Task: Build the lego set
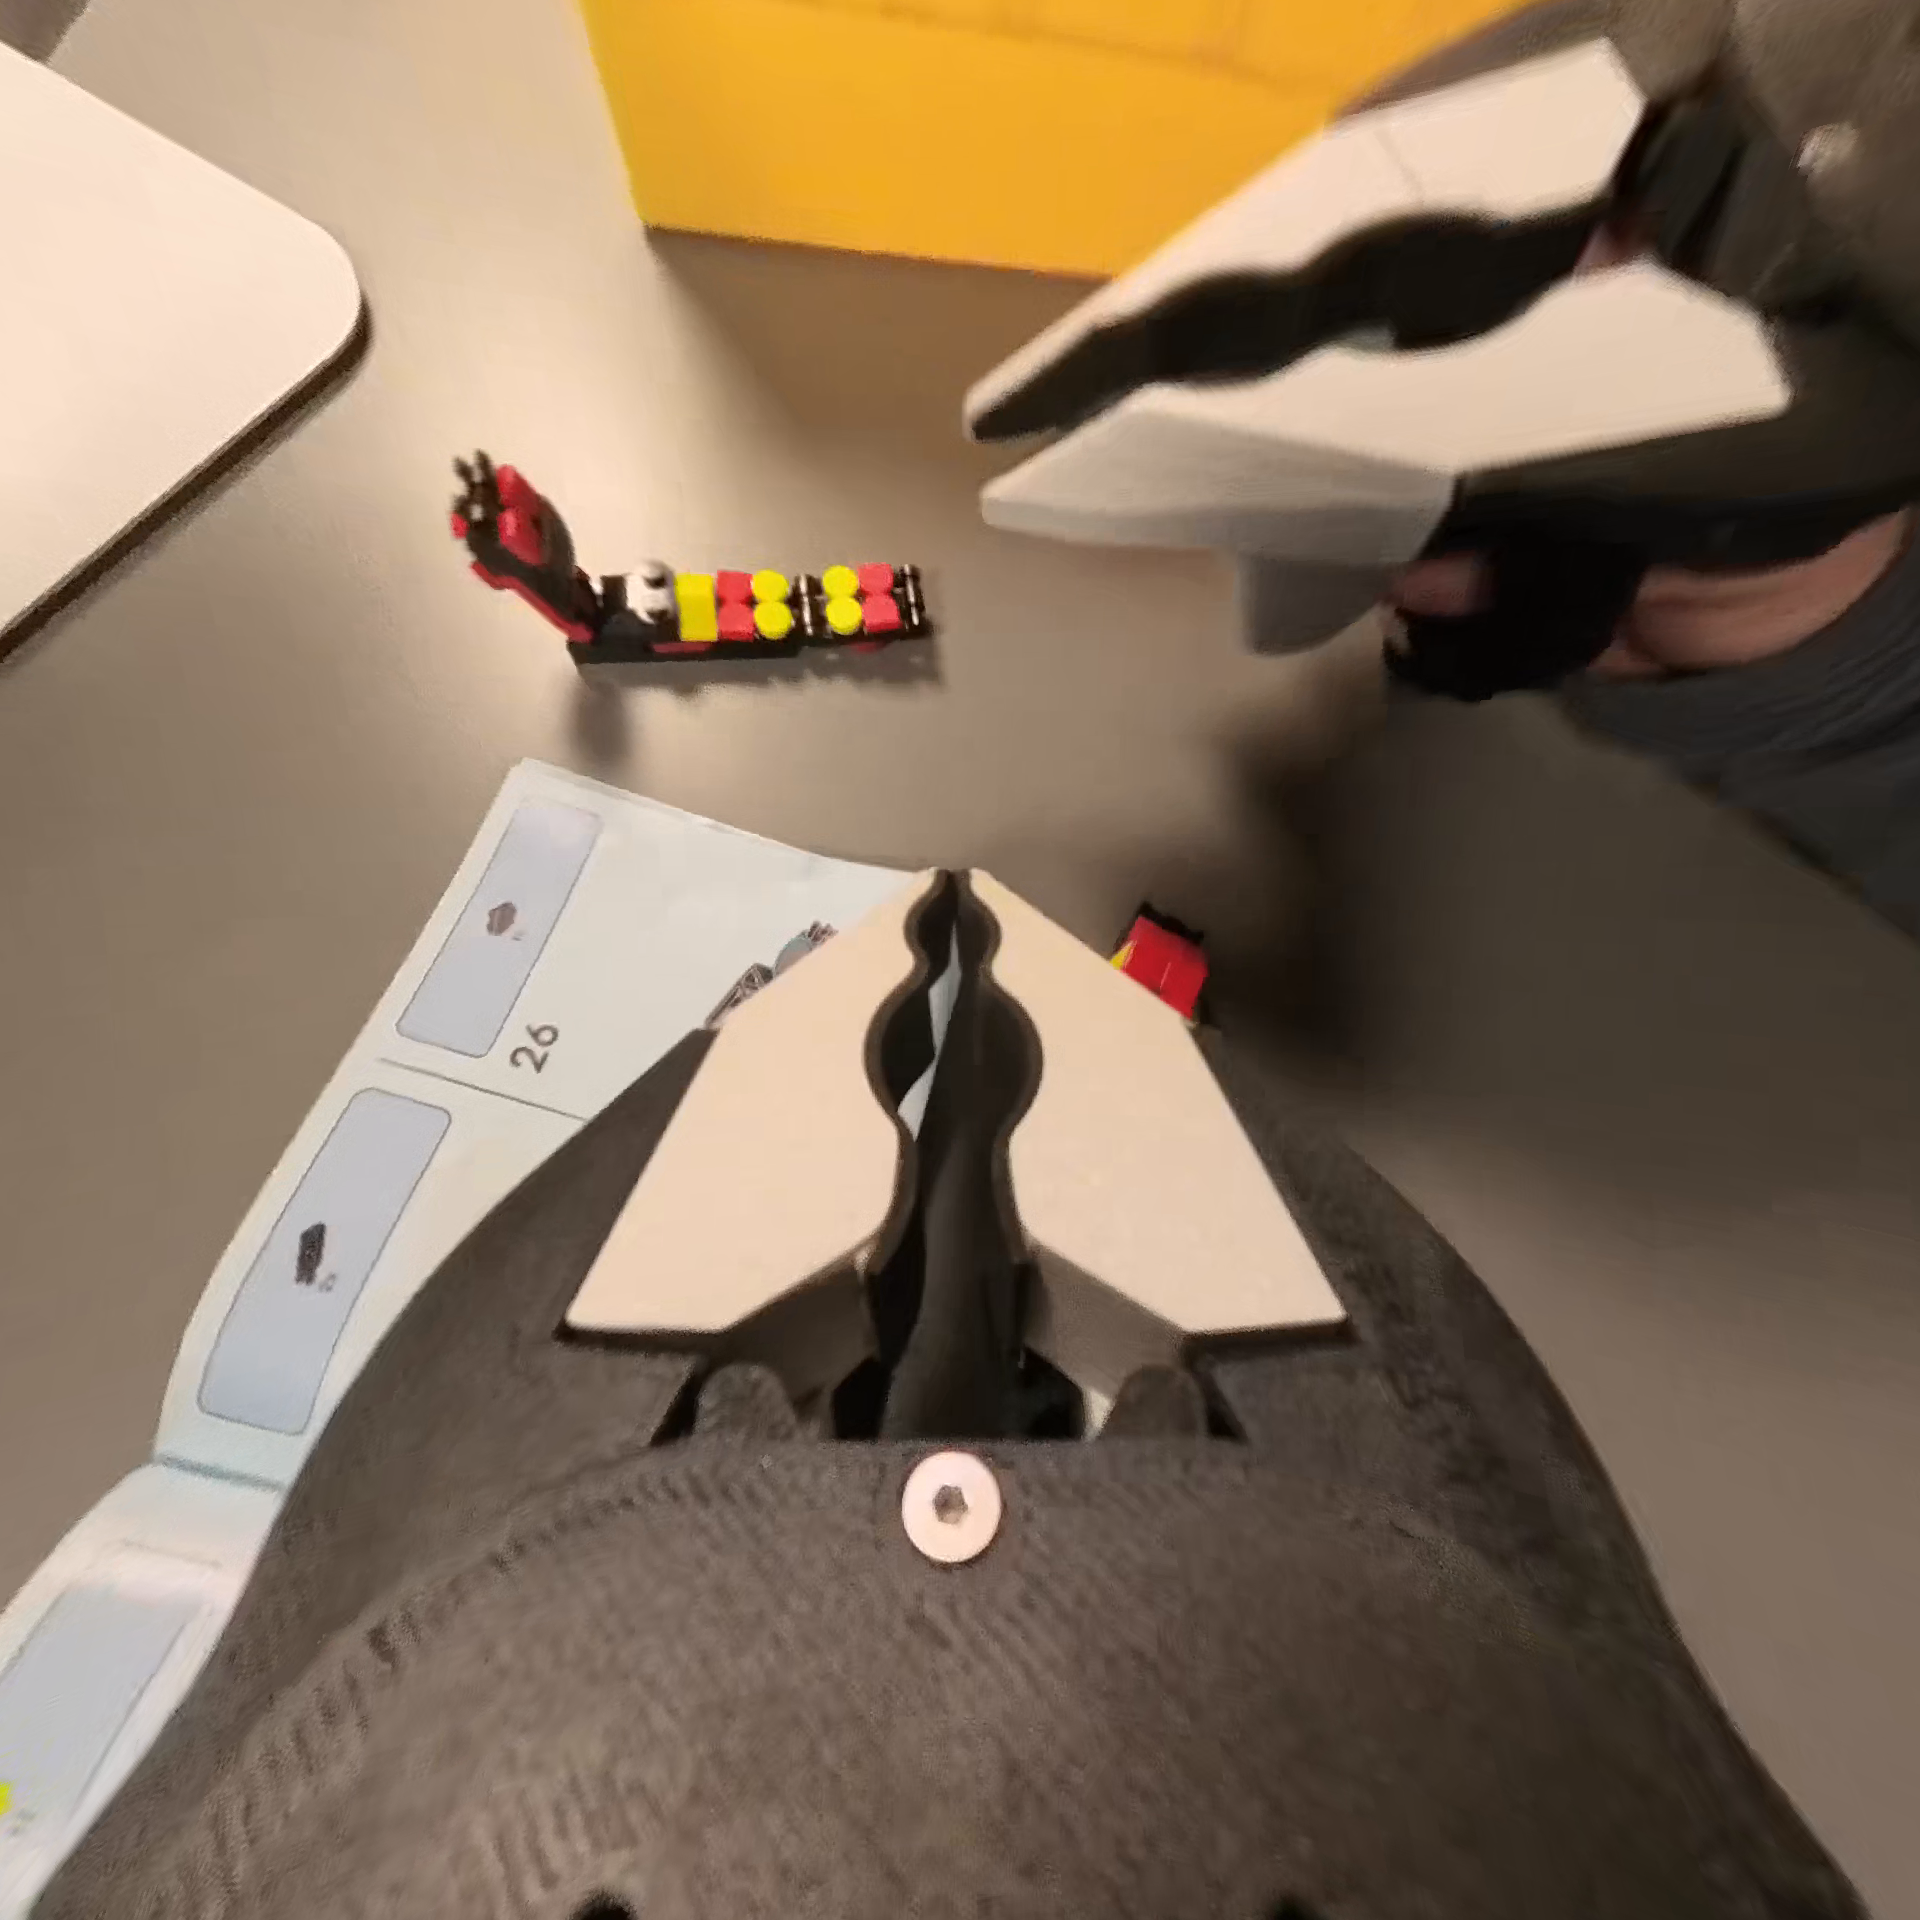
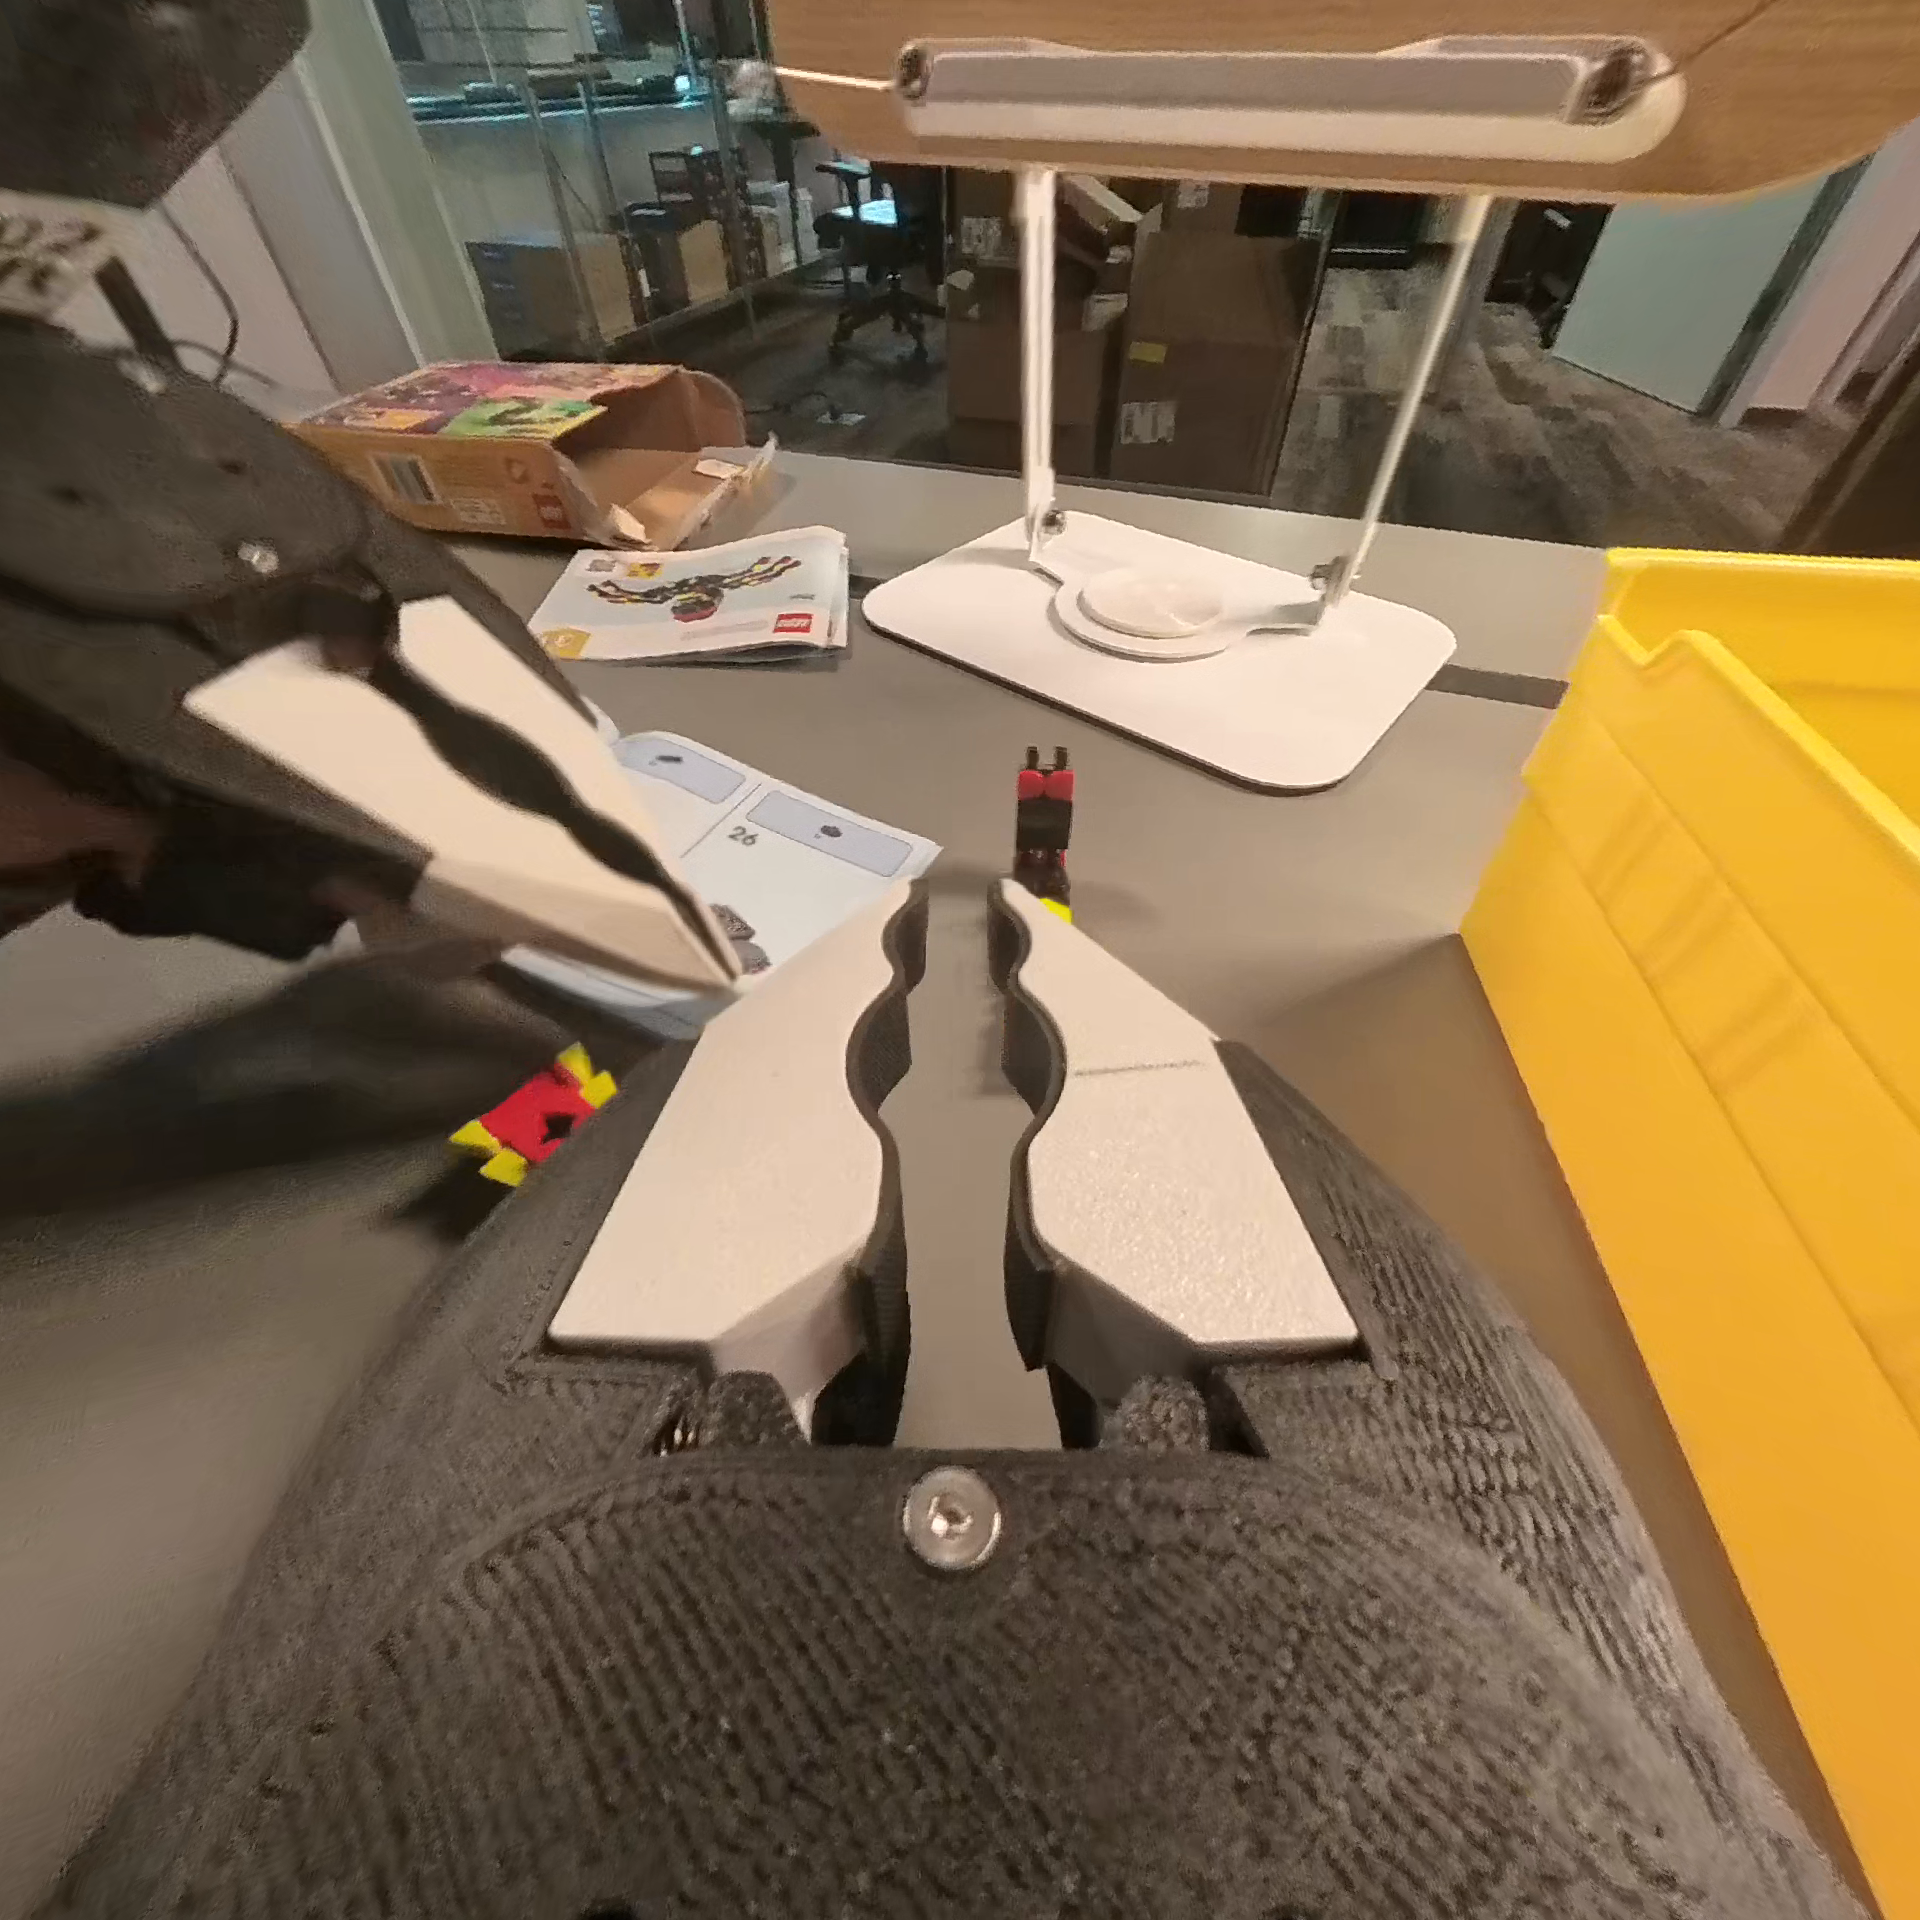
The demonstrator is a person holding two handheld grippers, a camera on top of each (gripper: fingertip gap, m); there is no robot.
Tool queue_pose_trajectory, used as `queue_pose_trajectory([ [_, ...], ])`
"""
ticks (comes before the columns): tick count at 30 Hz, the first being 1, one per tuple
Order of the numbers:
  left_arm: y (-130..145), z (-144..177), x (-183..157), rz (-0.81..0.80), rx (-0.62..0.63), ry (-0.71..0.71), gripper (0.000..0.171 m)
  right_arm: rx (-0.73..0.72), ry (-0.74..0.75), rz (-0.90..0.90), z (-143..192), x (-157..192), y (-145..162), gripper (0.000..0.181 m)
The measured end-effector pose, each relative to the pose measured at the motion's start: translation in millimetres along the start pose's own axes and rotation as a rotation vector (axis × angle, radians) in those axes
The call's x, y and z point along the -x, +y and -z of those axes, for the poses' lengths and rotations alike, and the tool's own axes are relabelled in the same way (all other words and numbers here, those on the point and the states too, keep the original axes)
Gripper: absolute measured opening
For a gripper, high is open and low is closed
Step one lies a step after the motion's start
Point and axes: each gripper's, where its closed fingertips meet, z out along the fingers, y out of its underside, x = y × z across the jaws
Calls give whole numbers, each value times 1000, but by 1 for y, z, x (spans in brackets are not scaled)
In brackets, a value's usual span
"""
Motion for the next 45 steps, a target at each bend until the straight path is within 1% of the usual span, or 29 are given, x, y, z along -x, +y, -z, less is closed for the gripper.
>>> queue_pose_trajectory([
  [3, -4, 9, 3, 65, -44, 47, 0, 39, -56, 35, -2, 12, 5, 8],
  [6, -3, 18, 15, 74, -49, -3, 0, 56, -65, 71, -3, 17, 7, 7],
  [8, -3, 29, 26, 84, -51, -63, 0, 64, -74, 93, -4, 20, 9, 6],
  [10, -6, 45, 34, 114, -81, -114, 0, 77, -86, 130, -5, 27, 10, 5],
  [13, -7, 75, 33, 165, -153, -141, 0, 122, -134, 215, -10, 53, 11, 2],
  [15, 0, 92, 32, 177, -171, -173, 0, 164, -152, 245, -22, 68, 10, 0],
  [21, 24, 144, 31, 244, -236, -267, 0, 341, -294, 223, -68, 114, 13, 2],
  [23, 40, 162, 36, 290, -230, -355, 0, 412, -329, 216, -84, 131, 17, 6],
  [25, 57, 187, 46, 342, -272, -508, 0, 466, -354, 221, -98, 150, 23, 9],
  [27, 73, 209, 47, 343, -326, -630, 29, 495, -372, 231, -111, 169, 27, 11],
  [28, 80, 218, 47, 330, -360, -690, 35, 519, -376, 239, -115, 177, 30, 13],
  [29, 87, 228, 48, 310, -406, -759, 37, 545, -370, 251, -119, 182, 34, 16],
  [32, 104, 255, 45, 215, -554, -961, 36, 550, -335, 257, -124, 191, 35, 20],
  [34, 113, 266, 39, 161, -641, -1056, 33, 535, -318, 276, -124, 191, 35, 20],
  [35, 114, 267, 36, 133, -669, -1066, 31, 524, -319, 283, -124, 192, 35, 20],
  [37, 115, 264, 35, 99, -679, -1067, 32, 502, -338, 277, -124, 192, 35, 20],
  [39, 116, 266, 36, 111, -700, -1065, 32, 478, -375, 269, -124, 192, 35, 20],
  [43, 119, 279, 33, 154, -798, -1041, 33, 456, -463, 285, -121, 193, 35, 21],
  [44, 120, 282, 33, 173, -815, -1037, 33, 458, -476, 308, -120, 193, 35, 22],
  [45, 121, 284, 34, 187, -832, -1034, 33, 461, -483, 335, -118, 194, 33, 32],
])
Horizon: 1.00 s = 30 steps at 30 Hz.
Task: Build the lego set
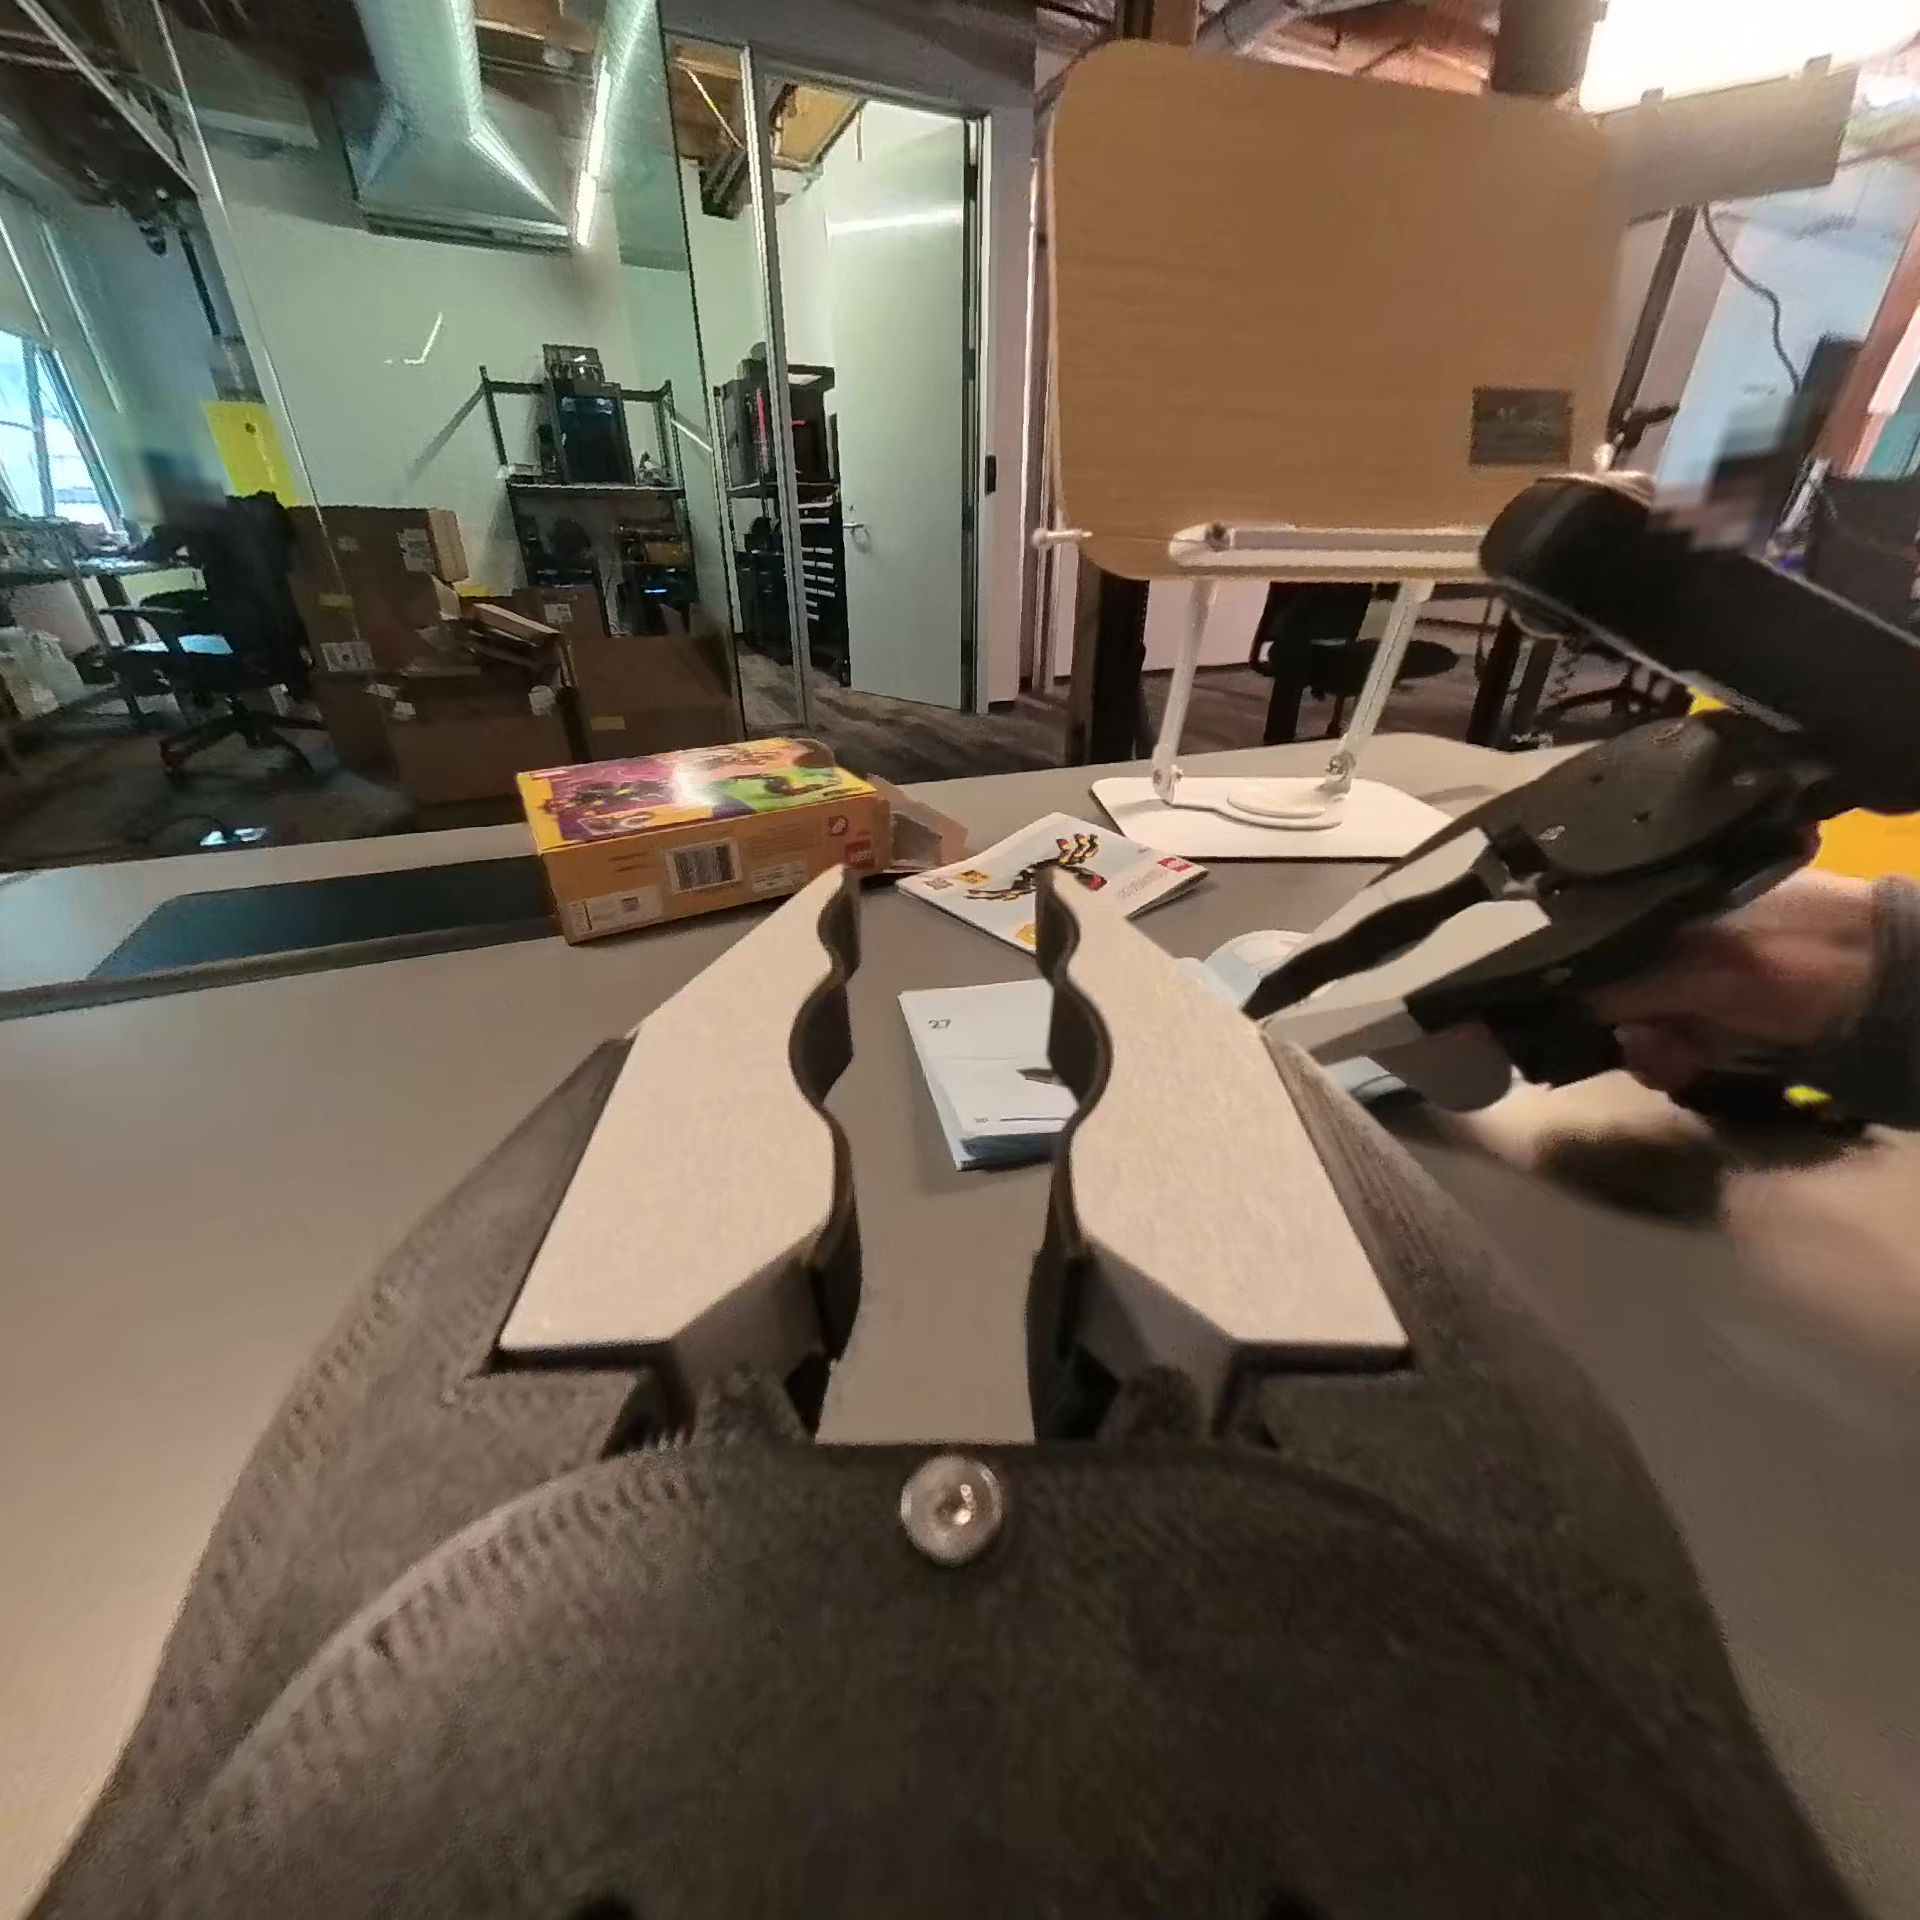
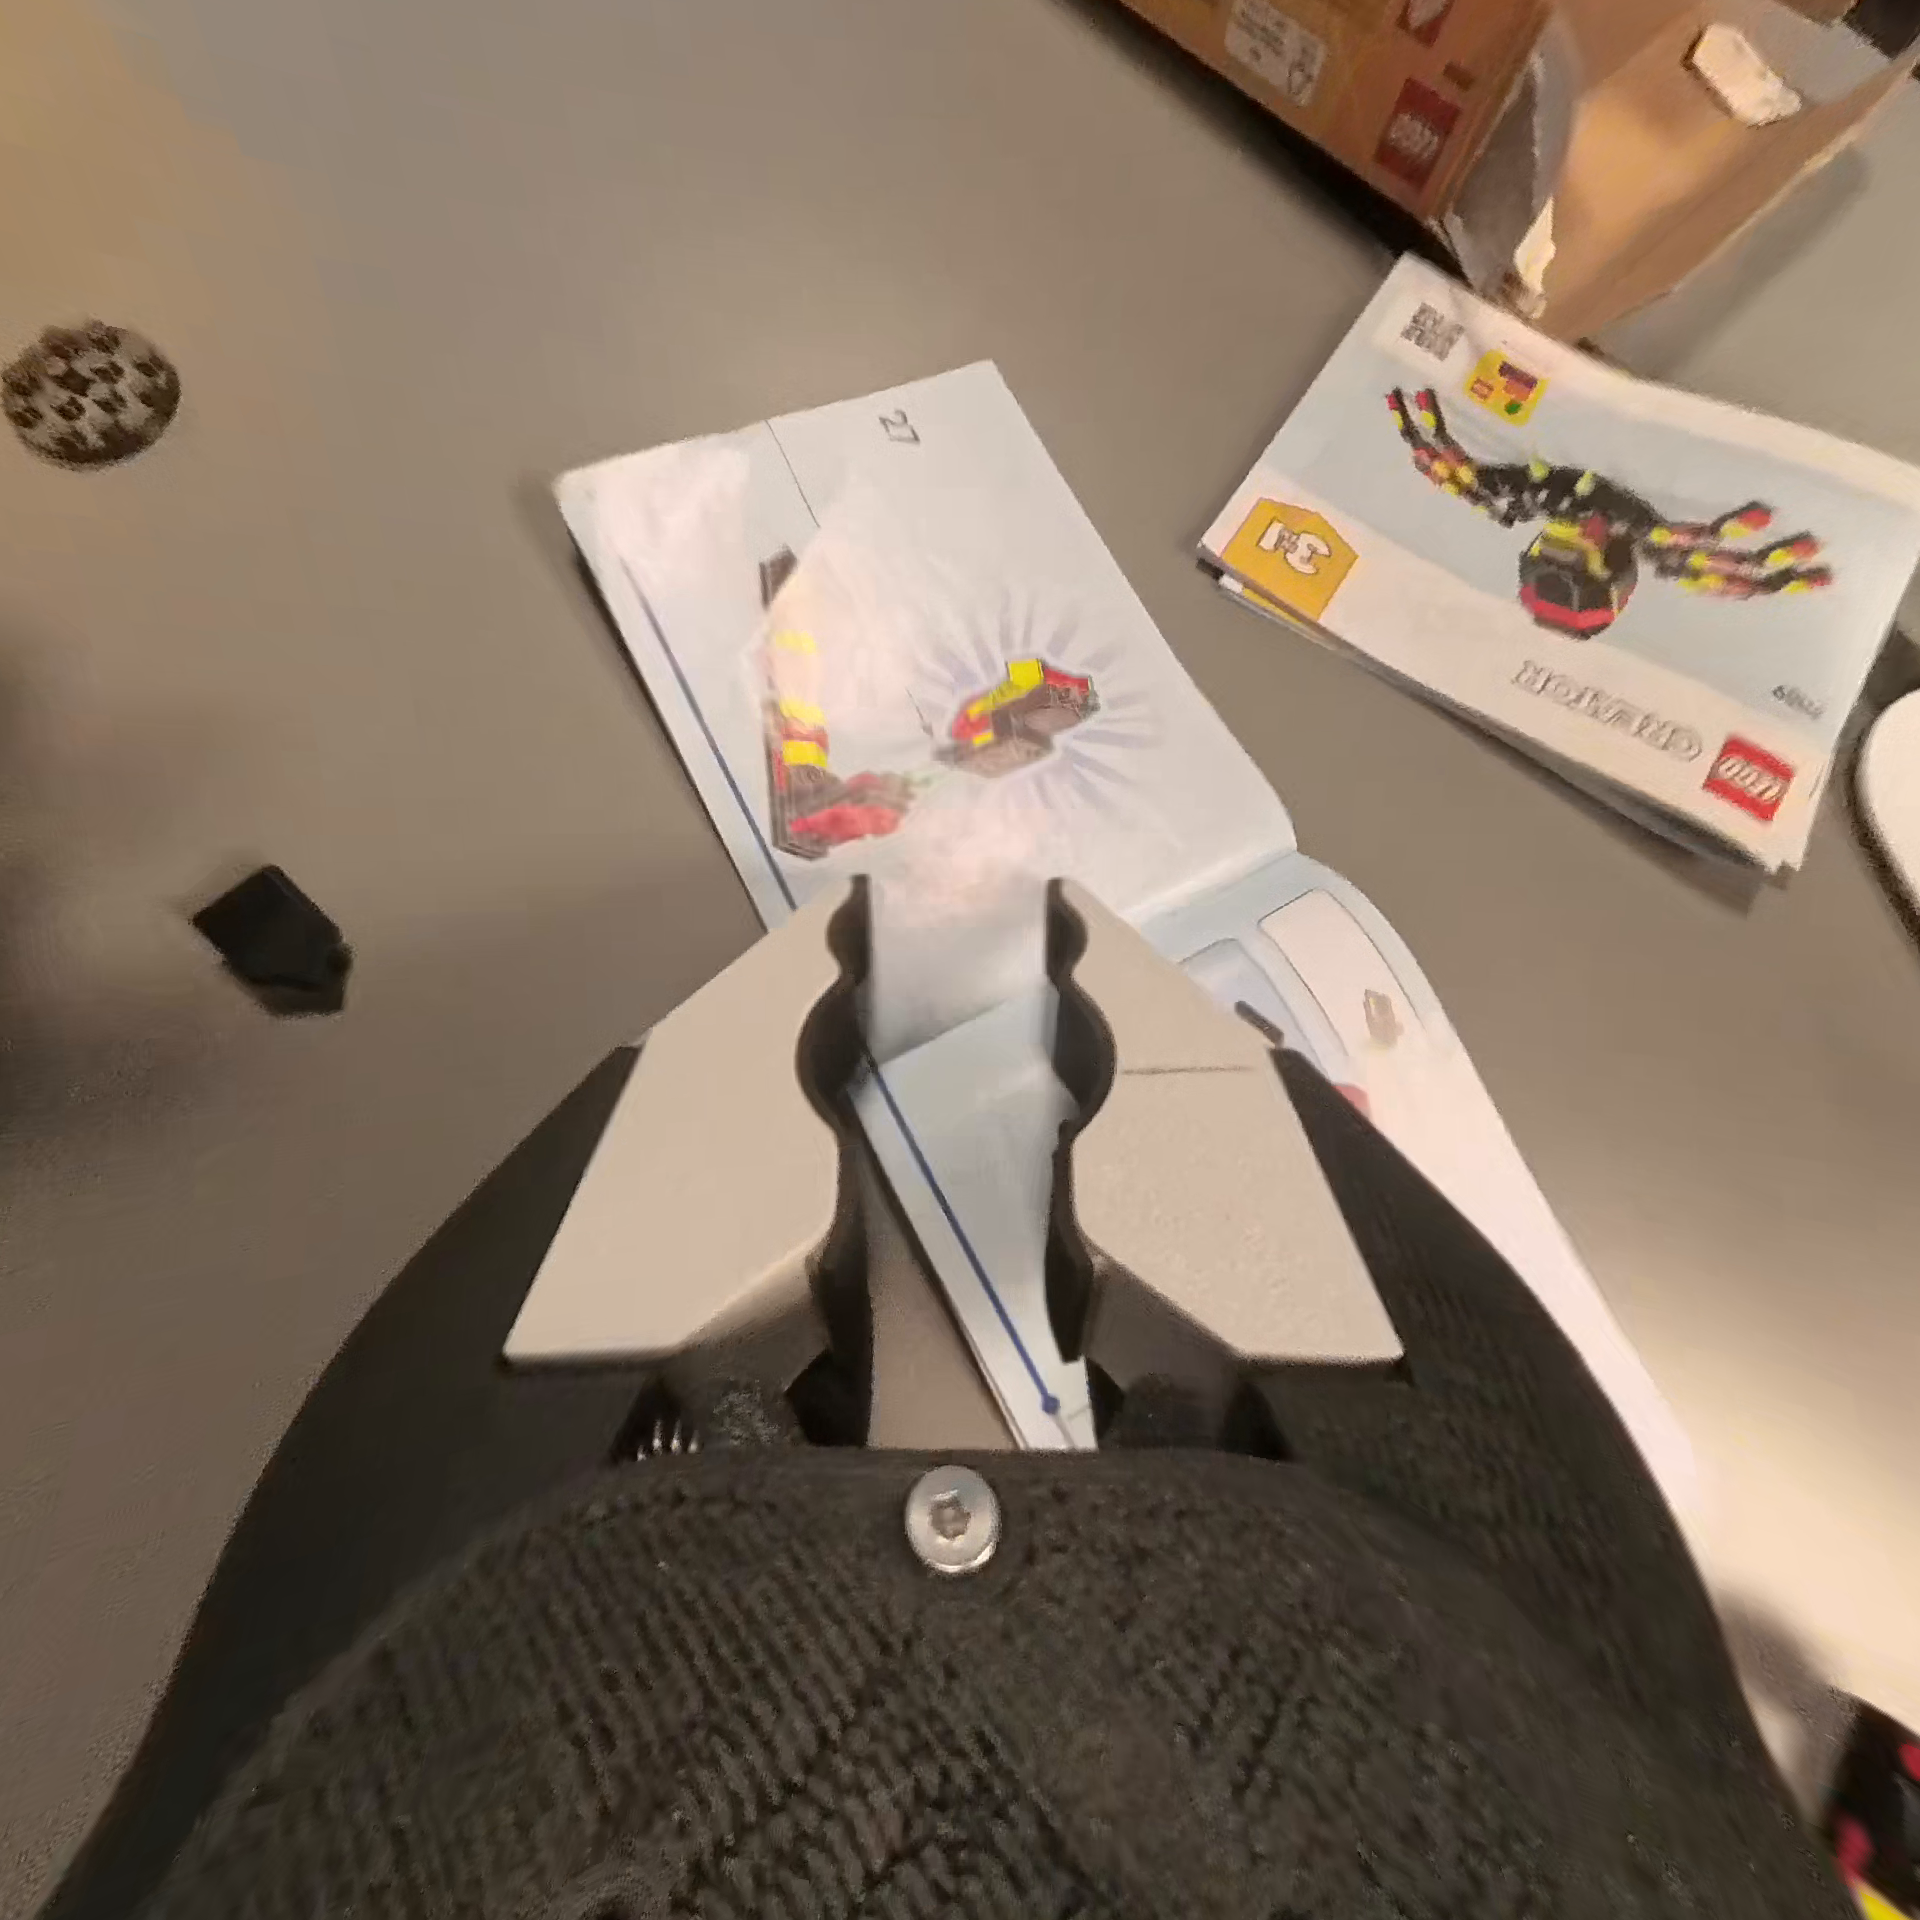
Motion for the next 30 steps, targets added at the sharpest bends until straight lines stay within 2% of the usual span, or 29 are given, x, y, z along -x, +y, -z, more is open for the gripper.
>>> queue_pose_trajectory([
  [1, -1, 1, 2, 17, -6, -2, 33, -20, 14, 21, 6, 0, -7, 37],
  [3, -1, 1, 5, 38, -13, -5, 32, -181, 90, 50, 33, -4, -39, 39],
  [6, -1, 1, 6, 51, -14, -3, 32, -481, 332, 87, 101, -38, -72, 38],
  [7, -1, 1, 5, 49, -14, 1, 33, -561, 420, 96, 123, -52, -70, 36],
  [9, -1, 1, 3, 38, -11, 7, 33, -671, 642, 114, 164, -85, -45, 34],
  [11, -1, 1, 0, 17, -8, 19, 32, -704, 797, 145, 191, -106, -5, 31],
  [12, 0, 1, -2, 2, -6, 25, 33, -692, 815, 166, 196, -109, 14, 31],
  [15, 1, 1, -8, -45, 3, 36, 32, -624, 729, 269, 193, -101, 55, 30],
  [18, 3, 0, -15, -100, 12, 54, 31, -637, 553, 315, 189, -85, 60, 28],
  [20, 5, 0, -21, -141, 17, 73, 31, -605, 364, 262, 179, -75, 62, 28],
  [22, 5, 0, -24, -180, 13, 74, 29, -492, 114, 160, 162, -55, 71, 40],
  [24, 6, 0, -26, -204, 17, 77, 29, -371, -48, 88, 150, -37, 84, 51],
  [30, 8, 4, -38, -276, 25, 108, 29, -126, -86, 146, 129, -19, 115, 53],
])
